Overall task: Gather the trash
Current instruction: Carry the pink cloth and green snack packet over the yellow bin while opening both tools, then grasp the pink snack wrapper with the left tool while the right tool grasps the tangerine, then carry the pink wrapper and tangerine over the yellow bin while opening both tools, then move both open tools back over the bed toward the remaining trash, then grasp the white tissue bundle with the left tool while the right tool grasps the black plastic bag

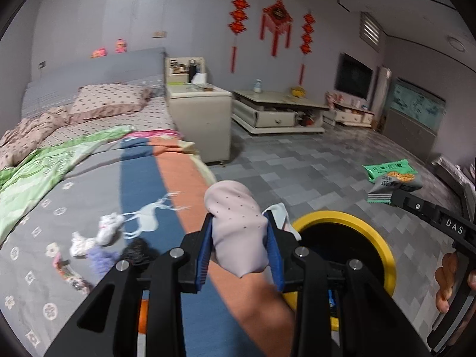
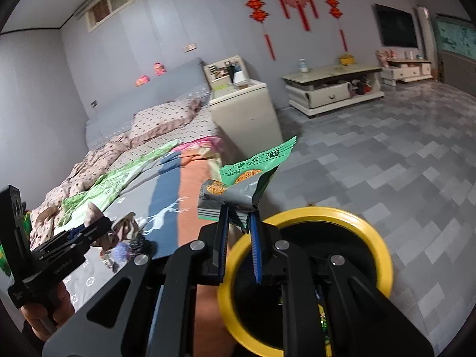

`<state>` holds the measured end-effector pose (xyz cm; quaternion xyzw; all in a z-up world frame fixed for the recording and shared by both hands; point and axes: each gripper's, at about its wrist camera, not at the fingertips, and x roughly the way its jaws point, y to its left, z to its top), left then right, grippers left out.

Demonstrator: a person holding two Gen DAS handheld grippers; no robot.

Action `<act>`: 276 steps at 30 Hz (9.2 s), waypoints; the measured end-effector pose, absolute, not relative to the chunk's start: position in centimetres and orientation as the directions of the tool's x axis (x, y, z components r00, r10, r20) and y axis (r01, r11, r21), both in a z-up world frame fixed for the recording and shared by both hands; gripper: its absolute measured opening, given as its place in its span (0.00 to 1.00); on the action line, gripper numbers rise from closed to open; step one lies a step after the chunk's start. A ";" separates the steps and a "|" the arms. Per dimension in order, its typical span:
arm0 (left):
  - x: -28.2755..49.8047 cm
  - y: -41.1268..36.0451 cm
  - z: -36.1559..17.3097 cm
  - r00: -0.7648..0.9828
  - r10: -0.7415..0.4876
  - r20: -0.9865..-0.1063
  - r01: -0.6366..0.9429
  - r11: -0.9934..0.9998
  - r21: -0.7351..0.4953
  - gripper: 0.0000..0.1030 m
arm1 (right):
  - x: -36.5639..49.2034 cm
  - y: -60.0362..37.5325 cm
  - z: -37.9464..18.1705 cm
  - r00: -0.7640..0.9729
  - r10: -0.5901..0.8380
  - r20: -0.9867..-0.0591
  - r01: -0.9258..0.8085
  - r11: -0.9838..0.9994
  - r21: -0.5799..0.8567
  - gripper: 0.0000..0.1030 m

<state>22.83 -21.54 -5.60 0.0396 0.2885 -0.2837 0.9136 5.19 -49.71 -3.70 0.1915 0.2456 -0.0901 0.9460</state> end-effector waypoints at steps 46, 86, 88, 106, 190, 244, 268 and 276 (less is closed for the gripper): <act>25.1 -27.9 -10.2 0.570 -0.521 -0.635 0.542 0.820 -0.186 0.82 | 4.0 -55.6 -9.5 0.771 -0.104 -0.629 0.392 0.855 0.339 0.57; 36.0 4.9 -19.6 0.606 -0.021 -0.795 -0.190 0.967 -0.170 0.87 | 19.8 -26.1 -15.1 0.682 0.220 -0.698 -0.128 0.975 0.182 0.67; 36.7 5.2 -20.4 0.593 -0.017 -0.805 -0.203 0.964 -0.170 0.87 | 20.4 -25.1 -16.2 0.667 0.223 -0.711 -0.144 0.975 0.170 0.67; 39.9 3.9 -24.3 0.541 -0.029 -0.841 -0.188 0.970 -0.154 0.66 | 23.9 -20.5 -20.9 0.579 0.272 -0.769 -0.240 0.958 0.158 0.67; 24.1 -29.3 -9.7 0.547 -0.528 -0.649 0.575 0.801 -0.167 0.25 | 6.2 -53.2 -5.4 0.841 -0.089 -0.534 0.289 0.907 0.305 0.36; 30.5 -15.4 -12.8 0.655 -0.315 -0.687 0.323 0.938 -0.122 0.71 | 11.4 -45.8 -7.2 0.838 0.013 -0.545 0.195 0.927 0.321 0.69; 44.1 2.6 -18.6 0.632 -0.030 -0.774 -0.056 0.995 -0.084 0.71 | 29.8 -27.3 -15.5 0.681 0.250 -0.688 -0.038 0.951 0.308 0.69; 46.8 2.4 -21.6 0.591 -0.067 -0.804 -0.071 0.988 -0.134 0.71 | 33.3 -25.4 -19.3 0.617 0.272 -0.738 -0.049 0.950 0.309 0.69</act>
